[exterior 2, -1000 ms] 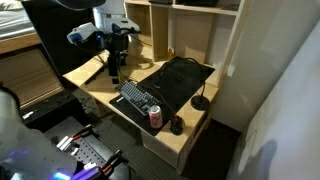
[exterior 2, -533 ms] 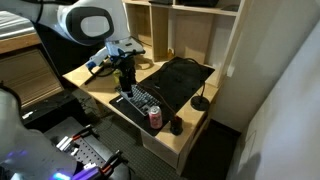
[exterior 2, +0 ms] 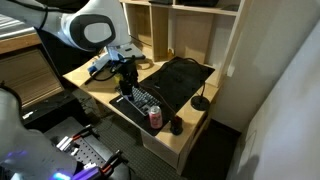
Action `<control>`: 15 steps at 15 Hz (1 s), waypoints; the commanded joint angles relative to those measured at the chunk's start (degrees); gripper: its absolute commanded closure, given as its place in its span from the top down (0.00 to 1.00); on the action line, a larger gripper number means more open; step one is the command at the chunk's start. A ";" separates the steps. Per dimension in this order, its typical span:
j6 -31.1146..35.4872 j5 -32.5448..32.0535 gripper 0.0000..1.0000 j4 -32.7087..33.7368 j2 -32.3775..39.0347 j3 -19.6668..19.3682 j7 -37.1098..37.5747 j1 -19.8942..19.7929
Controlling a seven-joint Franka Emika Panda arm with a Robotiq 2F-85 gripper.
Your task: Put the pink can next to the yellow one
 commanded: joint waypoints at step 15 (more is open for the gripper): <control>25.67 -10.69 1.00 -2.91 13.74 0.40 23.42 -7.00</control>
